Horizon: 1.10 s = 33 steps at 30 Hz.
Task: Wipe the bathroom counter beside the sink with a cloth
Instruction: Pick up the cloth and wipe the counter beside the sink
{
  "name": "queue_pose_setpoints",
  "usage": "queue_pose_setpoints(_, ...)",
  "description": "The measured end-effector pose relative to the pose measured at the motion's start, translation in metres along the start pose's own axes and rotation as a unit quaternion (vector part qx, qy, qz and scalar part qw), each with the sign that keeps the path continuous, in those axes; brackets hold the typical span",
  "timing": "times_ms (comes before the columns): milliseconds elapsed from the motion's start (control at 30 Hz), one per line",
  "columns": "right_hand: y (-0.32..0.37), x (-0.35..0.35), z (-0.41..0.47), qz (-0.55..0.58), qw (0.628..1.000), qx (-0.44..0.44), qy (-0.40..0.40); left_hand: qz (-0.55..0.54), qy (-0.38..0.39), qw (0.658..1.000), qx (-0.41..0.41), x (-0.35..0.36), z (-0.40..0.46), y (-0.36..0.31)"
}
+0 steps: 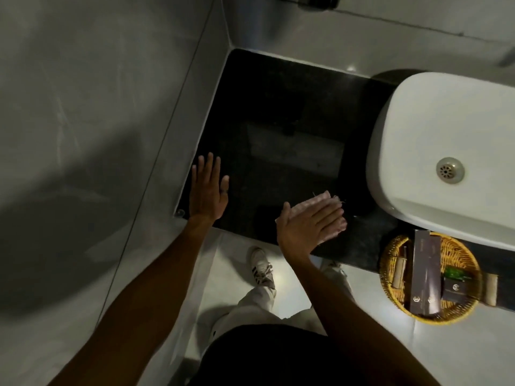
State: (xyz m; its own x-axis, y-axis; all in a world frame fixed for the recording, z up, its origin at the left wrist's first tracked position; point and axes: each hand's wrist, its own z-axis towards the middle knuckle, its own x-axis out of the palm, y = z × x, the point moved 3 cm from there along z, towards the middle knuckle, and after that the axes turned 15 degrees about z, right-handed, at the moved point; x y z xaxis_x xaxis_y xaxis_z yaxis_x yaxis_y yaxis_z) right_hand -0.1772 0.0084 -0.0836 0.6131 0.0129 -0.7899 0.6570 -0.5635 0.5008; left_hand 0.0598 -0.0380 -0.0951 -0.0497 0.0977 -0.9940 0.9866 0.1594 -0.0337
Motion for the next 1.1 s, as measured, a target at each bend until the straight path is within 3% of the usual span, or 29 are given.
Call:
queue_pose_setpoints(133, 0.021, 0.013, 0.034, -0.019, 0.997, -0.067, -0.017, -0.027, 0.004, 1.0, -0.002, 0.01, 0.005, 0.003)
queue_pose_setpoints(300, 0.057, 0.027, 0.077, -0.075, 0.961, -0.251, 0.088, -0.04, -0.009, 0.999, -0.009, 0.017, 0.007, 0.007)
queue_pose_setpoints(367, 0.073, 0.034, 0.079, -0.101, 0.904, -0.387, 0.152, -0.064, -0.003, 0.998, -0.019, 0.018, 0.008, 0.008)
queue_pose_setpoints(433, 0.084, 0.044, 0.067, -0.133, 0.808, -0.527, 0.228, -0.103, 0.0, 0.994, -0.042, 0.017, 0.006, 0.01)
queue_pose_setpoints(500, 0.081, 0.051, 0.043, -0.161, 0.718, -0.614, 0.287, -0.144, -0.024, 0.988, -0.054, 0.012, 0.003, 0.01)
queue_pose_setpoints(567, 0.066, 0.054, 0.016, -0.159, 0.665, -0.659, 0.313, -0.178, -0.055, 0.981, -0.051, 0.006, -0.001, 0.009)
queue_pose_setpoints(600, 0.055, 0.053, 0.006, -0.152, 0.657, -0.667, 0.316, -0.186, -0.062, 0.979, -0.049, 0.004, -0.002, 0.007)
queue_pose_setpoints(667, 0.033, 0.047, -0.005, -0.148, 0.676, -0.657, 0.3, -0.184, -0.056, 0.98, -0.047, 0.004, -0.002, 0.006)
queue_pose_setpoints(733, 0.016, 0.037, -0.006, -0.129, 0.717, -0.63, 0.269, -0.173, -0.044, 0.983, -0.048, 0.006, -0.001, 0.007)
queue_pose_setpoints(1000, -0.062, -0.032, 0.027, -0.081, 0.927, -0.359, 0.073, -0.077, -0.036, 0.996, -0.013, 0.009, -0.001, 0.005)
queue_pose_setpoints(1100, -0.081, -0.032, 0.01, -0.077, 0.953, -0.291, 0.043, -0.069, -0.035, 0.997, -0.02, 0.008, -0.002, 0.005)
